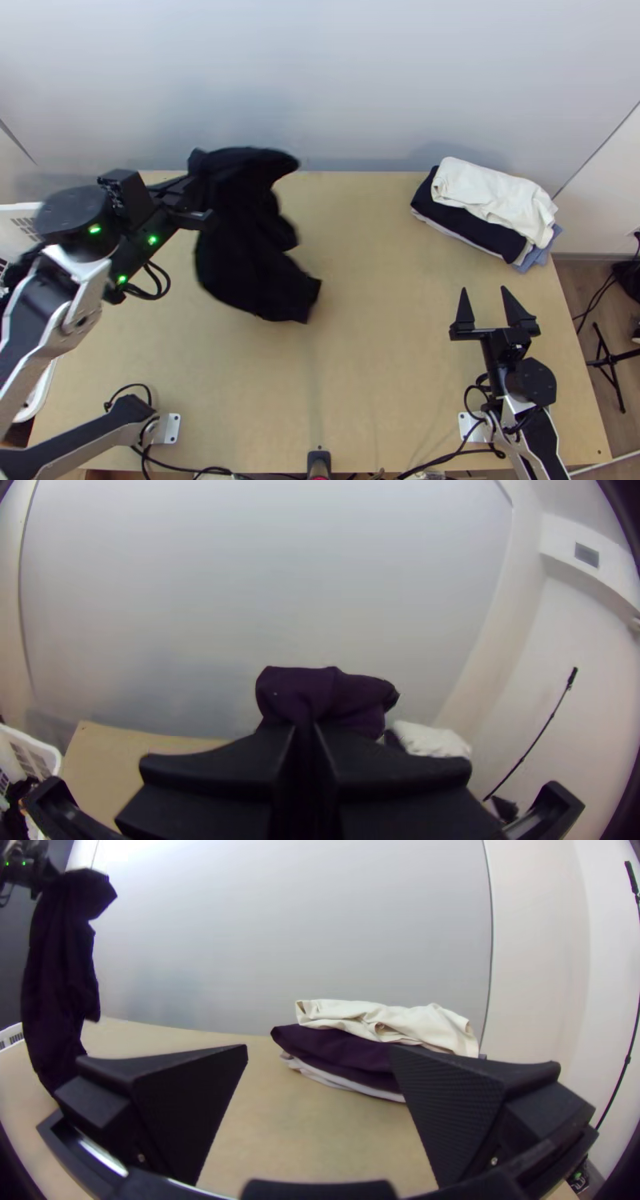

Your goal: Fold the t-shirt

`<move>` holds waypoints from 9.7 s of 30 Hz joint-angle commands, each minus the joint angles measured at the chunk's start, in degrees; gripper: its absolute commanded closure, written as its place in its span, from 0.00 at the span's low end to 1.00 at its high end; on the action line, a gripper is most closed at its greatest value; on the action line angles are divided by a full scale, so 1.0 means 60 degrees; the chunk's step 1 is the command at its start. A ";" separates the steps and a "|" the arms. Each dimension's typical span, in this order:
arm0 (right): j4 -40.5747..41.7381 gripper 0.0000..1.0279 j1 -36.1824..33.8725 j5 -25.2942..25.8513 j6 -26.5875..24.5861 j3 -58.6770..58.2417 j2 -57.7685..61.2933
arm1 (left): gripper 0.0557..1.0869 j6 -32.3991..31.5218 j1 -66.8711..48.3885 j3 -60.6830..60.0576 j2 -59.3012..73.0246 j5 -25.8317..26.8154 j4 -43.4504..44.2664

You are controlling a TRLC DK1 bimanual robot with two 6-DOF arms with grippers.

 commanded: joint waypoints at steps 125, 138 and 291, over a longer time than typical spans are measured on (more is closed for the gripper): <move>0.0004 0.04 0.0003 0.0001 0.0001 0.0002 0.0013 | 0.96 0.0894 -0.3215 0.0836 0.5297 -0.5069 -0.6548; 0.0004 0.04 0.0003 0.0001 0.0001 0.0002 -0.0002 | 0.96 0.3062 0.0711 -0.1992 0.1312 -0.4263 -0.6797; -0.5079 0.10 0.8983 -0.0907 -0.2665 1.6203 1.8558 | 0.05 0.4351 1.1243 -0.0175 0.3715 0.1098 -0.4600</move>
